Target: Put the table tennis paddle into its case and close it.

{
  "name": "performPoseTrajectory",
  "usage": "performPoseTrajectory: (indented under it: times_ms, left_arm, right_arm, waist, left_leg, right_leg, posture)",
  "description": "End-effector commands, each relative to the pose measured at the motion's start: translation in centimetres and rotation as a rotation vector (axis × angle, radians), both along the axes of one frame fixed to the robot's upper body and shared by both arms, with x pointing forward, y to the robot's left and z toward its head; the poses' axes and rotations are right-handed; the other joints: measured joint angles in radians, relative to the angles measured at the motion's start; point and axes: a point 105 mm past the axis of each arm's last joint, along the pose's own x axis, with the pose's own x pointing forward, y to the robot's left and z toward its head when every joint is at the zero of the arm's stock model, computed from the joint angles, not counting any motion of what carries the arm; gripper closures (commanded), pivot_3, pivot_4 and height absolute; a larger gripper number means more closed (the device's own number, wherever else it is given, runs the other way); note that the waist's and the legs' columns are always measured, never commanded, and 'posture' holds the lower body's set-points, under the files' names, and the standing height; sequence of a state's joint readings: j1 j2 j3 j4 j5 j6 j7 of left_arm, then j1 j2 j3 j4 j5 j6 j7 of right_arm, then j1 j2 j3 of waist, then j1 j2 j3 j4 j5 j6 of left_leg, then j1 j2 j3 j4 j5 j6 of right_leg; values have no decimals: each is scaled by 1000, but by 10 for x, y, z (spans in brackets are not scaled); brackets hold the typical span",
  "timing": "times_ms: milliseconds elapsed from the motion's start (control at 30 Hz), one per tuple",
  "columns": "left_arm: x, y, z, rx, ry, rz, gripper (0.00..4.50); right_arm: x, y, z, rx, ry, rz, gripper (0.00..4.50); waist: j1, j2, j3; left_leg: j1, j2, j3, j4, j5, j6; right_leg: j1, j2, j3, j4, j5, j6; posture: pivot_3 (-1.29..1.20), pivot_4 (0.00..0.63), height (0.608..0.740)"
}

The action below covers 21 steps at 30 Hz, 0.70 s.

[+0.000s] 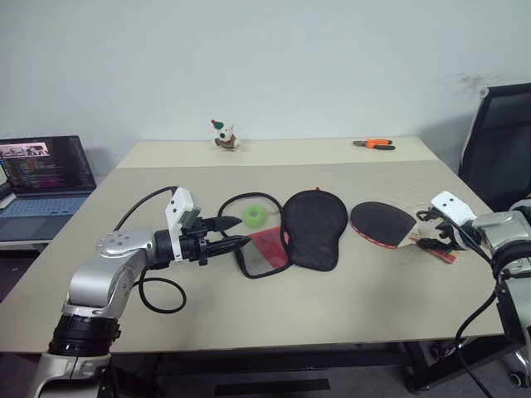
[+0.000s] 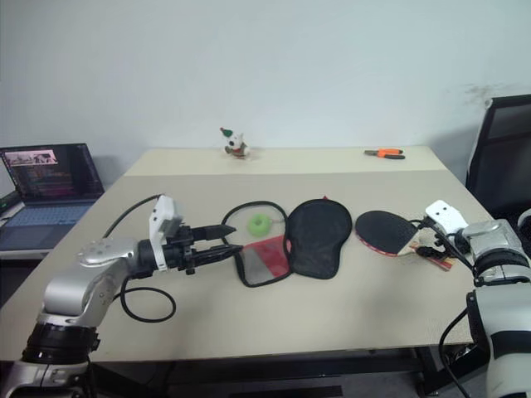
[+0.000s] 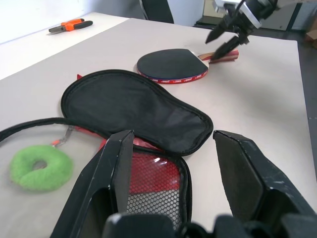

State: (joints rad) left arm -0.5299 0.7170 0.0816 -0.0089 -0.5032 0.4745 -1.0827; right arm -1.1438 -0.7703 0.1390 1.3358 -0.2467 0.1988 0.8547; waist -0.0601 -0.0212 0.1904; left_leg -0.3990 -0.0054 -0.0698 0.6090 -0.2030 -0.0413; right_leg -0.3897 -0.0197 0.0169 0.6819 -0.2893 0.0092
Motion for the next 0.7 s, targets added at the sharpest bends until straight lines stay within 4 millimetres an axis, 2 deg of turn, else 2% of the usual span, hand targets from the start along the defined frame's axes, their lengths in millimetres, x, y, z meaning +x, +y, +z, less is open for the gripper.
performPoseTrajectory:
  times_ms: [33,267,400,533,700]
  left_arm:
    - [-2,0,17,10,-62,-13,1704]
    - [-5,3,14,18,-59,1,1704]
    - [-5,4,12,18,-57,8,1704]
    - [-4,2,11,13,-58,7,1704]
    - [-1,0,10,2,-62,9,1704]
  right_arm:
    - [-5,-11,2,-5,9,-37,551]
    - [-7,2,-14,89,62,-34,551]
    - [-6,16,-18,223,73,-34,551]
    - [-10,25,-24,322,114,-33,1457]
    - [-13,32,-29,416,138,-50,3228]
  waist:
    - [1,0,0]
    - [3,0,0]
    - [1,0,0]
    - [-1,0,0]
    - [-2,-1,0]
  left_leg:
    - [0,0,0,0,0,0]
    - [0,0,-1,0,0,0]
    - [0,0,-1,1,0,0]
    - [1,0,0,1,0,0]
    - [2,0,0,1,0,0]
  right_leg:
    - [0,0,0,0,0,0]
    - [1,0,0,-1,0,0]
    - [1,0,0,-1,0,0]
    - [1,0,0,0,0,0]
    - [1,0,0,0,0,0]
  posture:
    - [0,150,740]
    - [0,150,740]
    - [0,150,740]
    - [0,150,740]
    - [0,150,740]
